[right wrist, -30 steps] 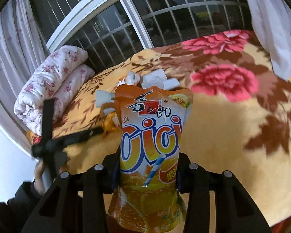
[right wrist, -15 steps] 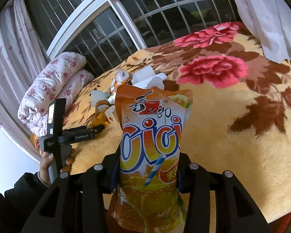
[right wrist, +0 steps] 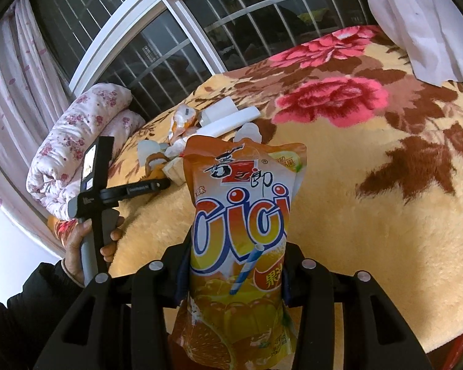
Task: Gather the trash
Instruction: 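Grasp the yellow toy dinosaur with the left gripper while the right holds the pouch, then lift the dinosaur and carry it with the pouch down to the orange bin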
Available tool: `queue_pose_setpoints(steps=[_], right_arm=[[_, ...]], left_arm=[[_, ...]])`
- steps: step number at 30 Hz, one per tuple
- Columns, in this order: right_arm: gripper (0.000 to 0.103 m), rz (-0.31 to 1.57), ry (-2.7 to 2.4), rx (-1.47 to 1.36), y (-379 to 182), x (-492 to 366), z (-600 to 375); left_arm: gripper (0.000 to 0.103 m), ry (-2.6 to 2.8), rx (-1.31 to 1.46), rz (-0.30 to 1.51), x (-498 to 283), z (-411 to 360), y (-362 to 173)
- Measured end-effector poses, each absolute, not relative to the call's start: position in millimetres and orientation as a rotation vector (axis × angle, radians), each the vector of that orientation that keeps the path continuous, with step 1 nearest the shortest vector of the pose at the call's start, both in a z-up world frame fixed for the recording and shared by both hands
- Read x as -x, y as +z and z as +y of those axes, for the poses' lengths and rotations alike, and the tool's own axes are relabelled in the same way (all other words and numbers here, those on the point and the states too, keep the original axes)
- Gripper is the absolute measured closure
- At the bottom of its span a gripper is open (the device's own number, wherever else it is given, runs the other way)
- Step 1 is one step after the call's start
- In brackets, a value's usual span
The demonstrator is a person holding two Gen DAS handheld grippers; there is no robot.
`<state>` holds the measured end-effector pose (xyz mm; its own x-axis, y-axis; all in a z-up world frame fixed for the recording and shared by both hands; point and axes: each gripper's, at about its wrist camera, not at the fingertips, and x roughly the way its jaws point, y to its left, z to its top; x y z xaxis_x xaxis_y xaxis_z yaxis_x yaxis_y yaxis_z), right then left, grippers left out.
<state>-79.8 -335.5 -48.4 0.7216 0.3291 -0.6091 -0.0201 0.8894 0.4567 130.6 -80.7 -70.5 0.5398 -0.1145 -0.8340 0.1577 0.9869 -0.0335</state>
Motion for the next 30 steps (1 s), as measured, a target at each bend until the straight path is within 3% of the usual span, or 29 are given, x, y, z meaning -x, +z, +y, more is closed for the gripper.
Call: queue_pose_setpoints(steps=[5,9,11,13,30], right_arm=[[0.059,0.737,0.191,-0.440,-47.7,81.8,-338.4],[0.059,0.739,0.190,-0.436,-49.7,78.5,-336.7],[0.059,0.740,0.192,-0.438,-50.4,77.9,-334.5],[0.059,0.745,0.193,-0.436,-50.7,78.4,-329.9],[0.059,0.745,0.271,-0.349,-28.0,95.0,-271.8]], left_arm=[[0.016,-0.150,-0.058,0.946,-122.8,-81.2,-69.0],[0.023,-0.167,-0.082,0.975,-145.2,-93.4,-71.0],[0.031,-0.198,-0.087,0.980,-150.0,-97.4,-71.5],[0.052,-0.251,-0.077,0.980,-147.5,-98.6,-71.2],[0.052,-0.456,0.058,0.911,-65.9,-45.6,-62.0]])
